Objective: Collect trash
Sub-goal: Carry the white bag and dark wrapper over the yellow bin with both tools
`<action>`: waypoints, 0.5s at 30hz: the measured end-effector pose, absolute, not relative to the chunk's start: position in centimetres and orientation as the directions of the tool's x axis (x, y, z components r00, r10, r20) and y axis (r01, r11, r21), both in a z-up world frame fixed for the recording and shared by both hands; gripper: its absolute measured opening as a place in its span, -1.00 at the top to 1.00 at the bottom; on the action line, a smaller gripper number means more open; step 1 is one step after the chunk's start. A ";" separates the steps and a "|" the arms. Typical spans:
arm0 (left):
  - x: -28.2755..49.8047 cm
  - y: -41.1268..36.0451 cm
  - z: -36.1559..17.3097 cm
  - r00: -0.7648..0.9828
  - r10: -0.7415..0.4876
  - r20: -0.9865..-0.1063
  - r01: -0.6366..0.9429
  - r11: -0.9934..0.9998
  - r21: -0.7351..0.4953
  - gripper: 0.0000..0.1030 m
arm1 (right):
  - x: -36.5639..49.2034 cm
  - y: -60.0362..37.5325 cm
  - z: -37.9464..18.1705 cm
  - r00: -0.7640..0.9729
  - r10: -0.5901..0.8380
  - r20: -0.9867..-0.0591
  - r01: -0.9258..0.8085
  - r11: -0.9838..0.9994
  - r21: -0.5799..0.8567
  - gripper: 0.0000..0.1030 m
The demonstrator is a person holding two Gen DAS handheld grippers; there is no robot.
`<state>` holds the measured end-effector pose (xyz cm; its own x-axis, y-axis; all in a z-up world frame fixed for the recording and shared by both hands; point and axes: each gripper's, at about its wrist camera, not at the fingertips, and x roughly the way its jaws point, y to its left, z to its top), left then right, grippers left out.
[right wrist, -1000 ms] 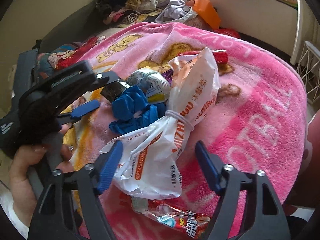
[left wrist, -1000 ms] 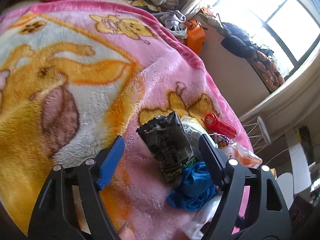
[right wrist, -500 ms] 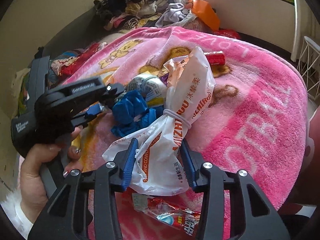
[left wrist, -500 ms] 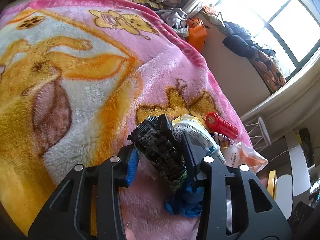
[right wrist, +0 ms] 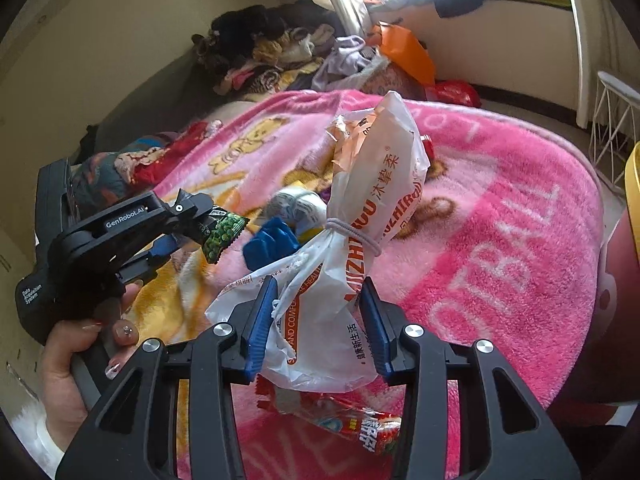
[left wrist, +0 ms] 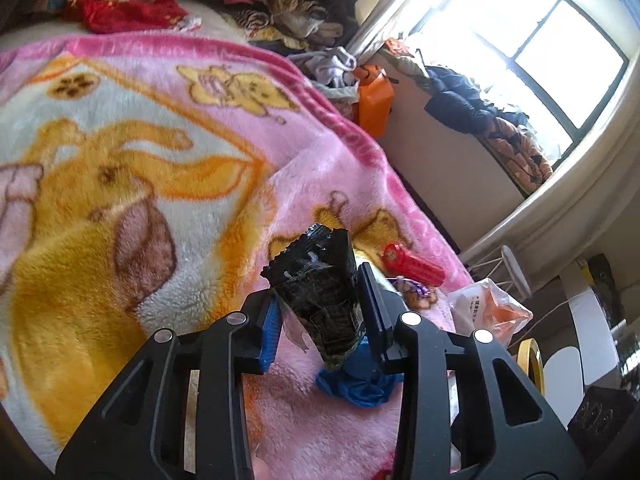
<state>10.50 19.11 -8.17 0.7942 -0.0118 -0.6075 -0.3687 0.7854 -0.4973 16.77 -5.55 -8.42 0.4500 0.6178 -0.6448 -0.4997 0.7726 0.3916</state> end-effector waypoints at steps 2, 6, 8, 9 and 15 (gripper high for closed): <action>10.4 18.7 -7.7 0.801 -0.009 -0.599 -0.358 0.795 -0.490 0.46 | 16.3 -5.8 -8.0 0.459 0.622 -0.634 -0.512 0.768 0.383 0.22; 10.0 17.9 -6.6 0.817 -0.001 -0.577 -0.338 0.810 -0.479 0.46 | 15.6 -6.3 -7.5 0.472 0.626 -0.621 -0.530 0.764 0.367 0.22; 9.8 17.5 -6.2 0.824 -0.002 -0.567 -0.326 0.817 -0.476 0.47 | 15.2 -6.5 -7.3 0.476 0.625 -0.619 -0.540 0.763 0.355 0.22; 9.8 17.4 -6.1 0.825 -0.005 -0.565 -0.321 0.818 -0.477 0.47 | 14.9 -6.6 -7.2 0.478 0.625 -0.618 -0.543 0.763 0.351 0.22; 9.7 16.2 -5.1 0.837 -0.021 -0.547 -0.286 0.835 -0.470 0.47 | 13.9 -6.9 -6.7 0.492 0.625 -0.606 -0.557 0.761 0.332 0.22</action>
<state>9.73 16.22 -5.12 0.8367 -0.0214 -0.5472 -0.2863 0.8347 -0.4705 13.94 -6.88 -6.69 0.4923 0.6249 -0.6059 -0.5574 0.7610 0.3320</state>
